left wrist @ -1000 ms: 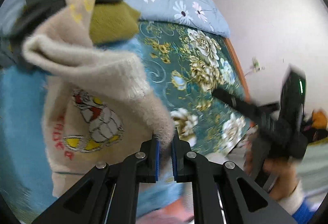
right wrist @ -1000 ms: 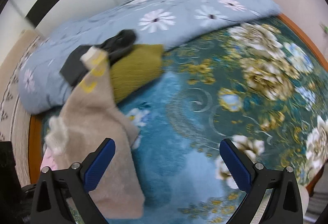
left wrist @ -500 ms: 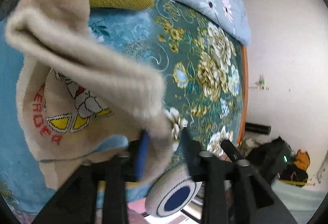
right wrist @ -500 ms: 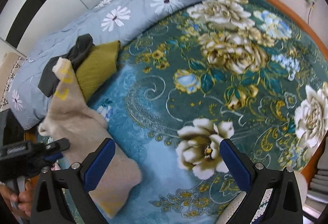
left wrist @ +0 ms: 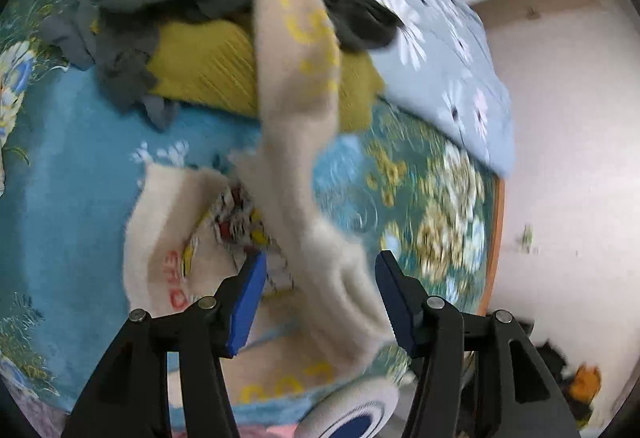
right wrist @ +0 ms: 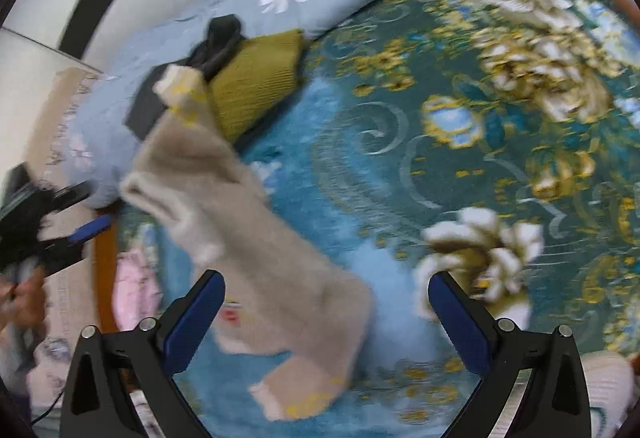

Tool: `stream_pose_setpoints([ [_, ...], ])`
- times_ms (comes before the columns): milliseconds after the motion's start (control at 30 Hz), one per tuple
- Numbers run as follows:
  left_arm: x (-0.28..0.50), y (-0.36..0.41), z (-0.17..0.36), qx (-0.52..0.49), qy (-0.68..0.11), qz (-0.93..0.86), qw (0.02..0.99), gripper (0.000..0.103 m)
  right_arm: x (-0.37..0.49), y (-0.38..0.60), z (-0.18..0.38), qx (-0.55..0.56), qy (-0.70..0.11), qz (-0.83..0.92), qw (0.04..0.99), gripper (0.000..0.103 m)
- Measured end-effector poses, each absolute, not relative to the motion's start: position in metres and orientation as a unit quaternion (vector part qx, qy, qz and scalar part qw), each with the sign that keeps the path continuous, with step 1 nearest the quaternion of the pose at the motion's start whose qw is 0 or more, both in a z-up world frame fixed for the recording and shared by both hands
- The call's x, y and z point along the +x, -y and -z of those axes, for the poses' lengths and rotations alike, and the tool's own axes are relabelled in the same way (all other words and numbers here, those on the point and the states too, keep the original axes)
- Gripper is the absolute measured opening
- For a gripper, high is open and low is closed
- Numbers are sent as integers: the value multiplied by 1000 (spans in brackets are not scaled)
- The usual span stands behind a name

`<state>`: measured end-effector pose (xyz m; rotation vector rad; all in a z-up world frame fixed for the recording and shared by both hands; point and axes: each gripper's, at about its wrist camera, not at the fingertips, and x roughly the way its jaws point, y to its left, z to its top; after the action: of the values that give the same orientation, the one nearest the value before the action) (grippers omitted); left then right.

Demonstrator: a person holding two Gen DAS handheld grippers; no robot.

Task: Fold clothes
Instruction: 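Lift the beige sweater off the pile with the left gripper while the right gripper grasps its other sleeve, then hold the sweater by both sleeves and lower it onto the bare sheet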

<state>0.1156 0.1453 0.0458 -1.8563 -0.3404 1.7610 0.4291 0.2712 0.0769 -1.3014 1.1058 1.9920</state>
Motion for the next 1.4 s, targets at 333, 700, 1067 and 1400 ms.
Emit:
stream_pose_setpoints([
  [333, 64, -222, -21, -680, -32, -687, 254, 63, 376, -236, -46, -566, -339, -729, 185, 103],
  [700, 41, -256, 17, -696, -109, -675, 219, 63, 382, -248, -8, -608, -376, -655, 243, 74],
  [1067, 33, -199, 7, -694, 8, -697, 179, 9, 369, -259, -26, -591, -378, -657, 277, 19],
  [1400, 41, -130, -74, -630, 135, -739, 197, 8, 329, -298, -115, -524, -314, -732, 301, 13],
])
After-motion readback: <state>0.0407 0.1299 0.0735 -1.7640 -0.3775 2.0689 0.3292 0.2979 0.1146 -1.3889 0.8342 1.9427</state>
